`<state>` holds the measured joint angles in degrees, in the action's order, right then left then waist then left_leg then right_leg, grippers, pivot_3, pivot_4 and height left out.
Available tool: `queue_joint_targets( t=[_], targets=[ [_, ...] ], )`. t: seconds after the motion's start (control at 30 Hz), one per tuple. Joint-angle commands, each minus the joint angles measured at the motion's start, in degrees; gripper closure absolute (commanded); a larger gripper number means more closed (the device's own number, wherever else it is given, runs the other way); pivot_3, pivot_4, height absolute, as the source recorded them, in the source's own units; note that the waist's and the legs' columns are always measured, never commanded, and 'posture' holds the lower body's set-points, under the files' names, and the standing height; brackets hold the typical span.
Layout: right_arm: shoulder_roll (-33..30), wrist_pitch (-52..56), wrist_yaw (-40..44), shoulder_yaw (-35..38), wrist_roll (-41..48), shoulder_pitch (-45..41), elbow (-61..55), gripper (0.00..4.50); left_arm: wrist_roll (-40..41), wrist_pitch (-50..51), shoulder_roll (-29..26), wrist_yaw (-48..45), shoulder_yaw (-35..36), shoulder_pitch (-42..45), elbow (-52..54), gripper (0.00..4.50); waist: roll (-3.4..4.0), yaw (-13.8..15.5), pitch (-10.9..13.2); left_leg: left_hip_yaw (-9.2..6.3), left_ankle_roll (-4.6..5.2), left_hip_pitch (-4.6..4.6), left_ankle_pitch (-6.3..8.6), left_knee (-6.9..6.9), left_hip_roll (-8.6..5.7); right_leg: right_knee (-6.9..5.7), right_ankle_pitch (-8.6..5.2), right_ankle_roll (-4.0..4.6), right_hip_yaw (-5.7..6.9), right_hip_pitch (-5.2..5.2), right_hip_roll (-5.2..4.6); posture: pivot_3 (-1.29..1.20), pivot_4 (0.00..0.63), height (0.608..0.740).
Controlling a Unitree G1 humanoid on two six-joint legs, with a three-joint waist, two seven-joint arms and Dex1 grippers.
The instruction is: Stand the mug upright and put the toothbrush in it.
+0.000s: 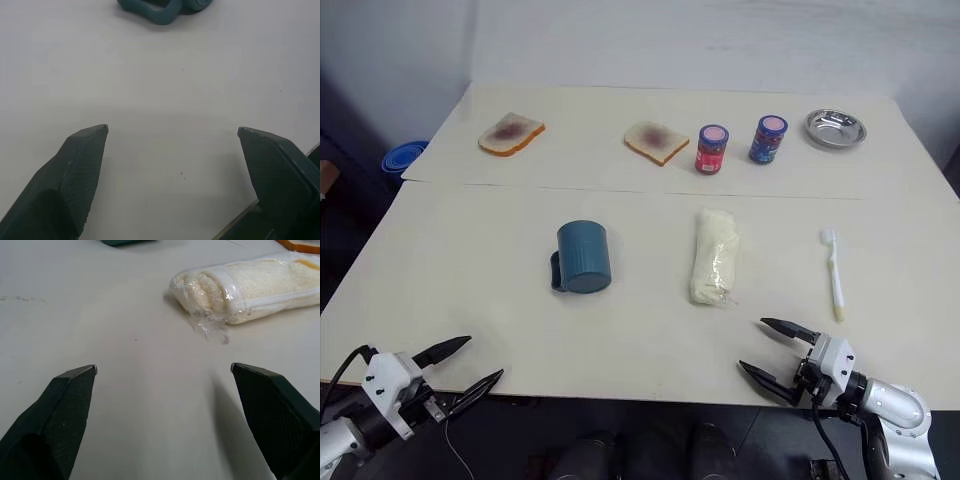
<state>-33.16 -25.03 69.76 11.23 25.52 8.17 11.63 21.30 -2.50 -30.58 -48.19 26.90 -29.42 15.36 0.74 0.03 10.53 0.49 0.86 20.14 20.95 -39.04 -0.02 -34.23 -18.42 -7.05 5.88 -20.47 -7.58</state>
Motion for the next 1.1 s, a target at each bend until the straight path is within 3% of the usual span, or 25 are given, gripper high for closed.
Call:
queue_joint_targets(
  t=[0.03,0.2,0.37,0.43,0.5,0.6,0.73,0.83,0.97,1.1],
  targets=[
    [-0.4,-0.9,0.0,-0.4,-0.7,0.7,-1.8,0.00,0.4,-0.4,-1.7,-1.4,-0.3,-0.9,2.5,0.13,0.00,0.0,0.0,0.00,0.00,0.00,0.00,0.00,0.00,0.00,0.00,0.00,0.00,0.00,0.00,0.00,0.150,0.740],
    [2.4,1.2,-0.8,-3.2,2.5,-0.4,-10.6,0.00,9.7,10.7,-3.2,-1.4,2.2,-1.7,4.3,0.13,0.04,-0.1,0.0,-0.02,-0.01,0.00,0.00,0.00,0.03,0.00,0.00,0.00,-0.04,-0.01,-0.01,0.00,0.150,0.740],
    [5.7,2.3,0.6,-4.4,8.1,-1.9,-16.4,0.00,18.7,26.7,-3.4,6.8,7.6,-0.4,2.2,0.13,0.20,-0.1,0.1,-0.04,-0.08,-0.01,-0.01,-0.01,0.10,-0.12,0.00,0.00,-0.07,-0.04,0.03,0.00,0.150,0.740],
    [6.0,2.7,0.0,-5.1,8.4,-3.8,-19.0,0.00,23.2,40.1,-5.9,13.6,8.2,-0.4,5.2,0.13,0.14,0.1,0.1,-0.06,-0.04,-0.01,0.02,-0.01,0.04,-0.22,0.00,0.00,-0.07,-0.03,0.00,0.00,0.150,0.740],
    [6.1,2.6,-1.0,-5.8,7.5,-6.5,-21.0,0.00,34.0,48.8,-6.2,20.4,9.9,3.6,7.6,0.13,0.27,0.1,0.2,-0.18,-0.02,0.00,0.02,-0.05,-0.03,-0.30,0.00,0.01,-0.05,-0.02,-0.08,0.00,0.150,0.740],
    [5.7,3.0,-2.6,-6.1,5.8,-8.0,-21.6,0.00,39.3,54.2,-8.2,25.0,9.0,10.9,9.8,0.13,0.29,0.4,0.2,-0.24,-0.02,-0.01,-0.07,-0.06,-0.14,-0.30,0.00,0.00,-0.07,-0.04,-0.24,0.00,0.150,0.740],
    [5.4,4.7,-6.1,-4.6,4.8,-8.3,-20.8,0.00,37.4,53.0,-10.5,22.5,5.7,15.0,14.5,0.13,0.18,0.0,0.1,-0.32,-0.14,0.04,-0.06,-0.04,-0.12,-0.56,-0.03,0.07,-0.02,-0.09,-0.05,0.00,0.150,0.740],
    [5.1,6.7,-8.6,-3.1,5.3,-8.8,-20.5,0.00,32.0,42.2,-10.6,11.8,3.3,15.4,19.2,0.13,0.19,-0.4,0.1,-0.17,-0.08,0.08,-0.03,-0.02,-0.18,-0.51,-0.03,0.06,-0.04,-0.15,0.07,0.00,0.150,0.740],
    [1.8,6.4,-6.4,-0.3,5.2,-7.5,-17.4,0.00,24.0,30.2,-11.5,-1.6,-1.5,14.0,17.5,0.13,0.23,-0.1,0.1,0.04,-0.05,0.05,-0.04,-0.03,-0.18,-0.47,-0.04,0.06,0.02,-0.15,0.23,0.00,0.150,0.740],
    [-1.5,4.5,-3.2,2.6,4.9,-5.9,-10.0,0.00,18.0,22.6,-10.2,-4.8,-5.7,17.1,13.9,0.13,0.23,0.4,0.2,0.13,0.02,0.00,-0.09,-0.04,-0.21,-0.26,-0.04,0.06,0.07,-0.10,0.25,0.00,0.150,0.740]
  ],
)
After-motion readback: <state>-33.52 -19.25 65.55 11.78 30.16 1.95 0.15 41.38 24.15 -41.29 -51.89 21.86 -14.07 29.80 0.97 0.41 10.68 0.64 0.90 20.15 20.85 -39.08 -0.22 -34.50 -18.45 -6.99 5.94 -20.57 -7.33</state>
